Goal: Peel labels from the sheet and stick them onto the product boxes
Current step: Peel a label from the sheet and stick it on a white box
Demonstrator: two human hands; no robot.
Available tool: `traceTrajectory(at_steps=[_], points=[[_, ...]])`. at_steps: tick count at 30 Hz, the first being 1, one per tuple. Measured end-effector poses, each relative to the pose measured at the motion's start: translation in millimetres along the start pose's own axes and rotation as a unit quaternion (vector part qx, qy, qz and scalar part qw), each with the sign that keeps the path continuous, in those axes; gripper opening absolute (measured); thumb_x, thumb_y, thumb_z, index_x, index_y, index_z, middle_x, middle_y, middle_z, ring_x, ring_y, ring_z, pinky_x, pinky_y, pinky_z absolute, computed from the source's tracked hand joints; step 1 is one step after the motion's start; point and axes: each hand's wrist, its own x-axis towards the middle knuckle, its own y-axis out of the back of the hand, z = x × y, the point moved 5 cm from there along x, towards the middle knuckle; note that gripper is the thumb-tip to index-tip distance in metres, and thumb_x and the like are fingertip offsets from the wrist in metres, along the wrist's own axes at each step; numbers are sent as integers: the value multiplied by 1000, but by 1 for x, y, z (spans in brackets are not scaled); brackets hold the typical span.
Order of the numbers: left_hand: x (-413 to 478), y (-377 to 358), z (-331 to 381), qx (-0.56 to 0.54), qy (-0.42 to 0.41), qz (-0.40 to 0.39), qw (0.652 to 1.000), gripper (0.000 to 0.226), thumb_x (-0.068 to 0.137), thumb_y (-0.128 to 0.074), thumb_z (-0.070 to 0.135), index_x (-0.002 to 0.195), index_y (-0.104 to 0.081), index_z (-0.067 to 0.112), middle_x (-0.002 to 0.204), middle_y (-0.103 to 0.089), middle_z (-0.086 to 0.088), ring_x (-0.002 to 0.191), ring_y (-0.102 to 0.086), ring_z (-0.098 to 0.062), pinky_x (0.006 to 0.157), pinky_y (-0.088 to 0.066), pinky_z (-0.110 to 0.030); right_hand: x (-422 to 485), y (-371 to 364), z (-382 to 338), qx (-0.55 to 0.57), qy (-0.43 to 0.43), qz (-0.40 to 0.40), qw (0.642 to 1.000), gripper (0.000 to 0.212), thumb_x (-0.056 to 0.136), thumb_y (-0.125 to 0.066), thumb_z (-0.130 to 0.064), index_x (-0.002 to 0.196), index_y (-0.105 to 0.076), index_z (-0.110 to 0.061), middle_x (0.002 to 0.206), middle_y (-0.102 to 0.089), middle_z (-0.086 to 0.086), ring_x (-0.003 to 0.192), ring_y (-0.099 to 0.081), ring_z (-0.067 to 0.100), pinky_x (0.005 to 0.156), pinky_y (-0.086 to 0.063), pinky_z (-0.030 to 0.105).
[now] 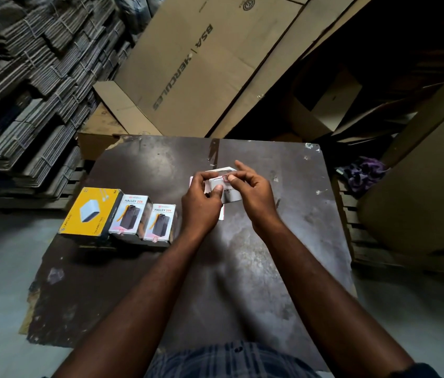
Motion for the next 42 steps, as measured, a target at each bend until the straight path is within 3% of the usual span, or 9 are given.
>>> traceTrajectory(at_steps=[7,12,16,22,24,27,30,36,42], points=[[-3,2,4,3,-5,-6,1000,19,88,-64,24,105,-61,31,100,-71,7,91,-68,-13,81,-59,-45,-5,1,4,-23,42,18,999,13,89,-71,-9,100,-74,-2,139,-60,-1,110,-59,-11,89,-47,8],[-7,0,10,16,-26,4,1000,18,91,-65,18,107,-61,24,96,-68,9,82,-64,-9,78,-53,-29,-10,3,4,-12,64,49,997,12,88,-72,-8,98,-76,-3,134,-63,-1,114,-60,-6,89,-48,11],[-9,-2,13,15,-36,2,999,19,91,-65,17,109,-62,23,101,-69,9,88,-63,-8,77,-50,-23,-12,5,2,-1,72,62,996,12,88,-72,-9,98,-76,-4,133,-64,-1,114,-60,-7,91,-50,14],[-10,-3,14,26,-45,-3,999,18,91,-65,15,108,-62,21,93,-64,14,75,-55,18,65,-39,-1,-12,7,6,31,49,71,996,11,87,-73,-7,98,-76,-5,130,-65,-1,115,-62,1,94,-52,21],[-11,-4,14,26,-47,-2,999,18,91,-64,15,108,-61,21,94,-65,13,75,-57,11,69,-44,-9,-14,8,6,40,48,74,995,10,87,-73,-7,96,-76,-7,130,-65,-2,117,-62,4,97,-52,24],[-14,-7,16,14,-62,2,998,19,91,-64,17,109,-61,21,100,-68,7,87,-64,-8,81,-55,-33,-17,8,6,50,55,85,994,9,88,-73,-9,96,-75,-10,133,-64,-4,122,-60,6,100,-52,30],[-16,-10,19,19,-78,-2,997,22,92,-63,16,113,-61,19,101,-69,5,89,-66,-14,81,-56,-38,-20,8,6,66,60,104,991,7,88,-72,-9,94,-74,-11,133,-63,-4,123,-60,10,101,-53,35],[-23,-12,25,38,-97,-8,995,21,94,-62,17,115,-60,19,93,-67,6,80,-65,-13,73,-52,-30,-27,12,1,87,52,131,986,7,88,-71,-5,92,-73,-10,128,-66,-4,117,-63,8,96,-55,32],[-38,-12,28,62,-102,-5,993,21,94,-62,17,115,-61,16,88,-62,9,70,-54,8,60,-35,-2,-40,13,-3,128,-1,159,979,14,87,-69,1,86,-70,-12,132,-61,1,106,-63,2,81,-54,18]])
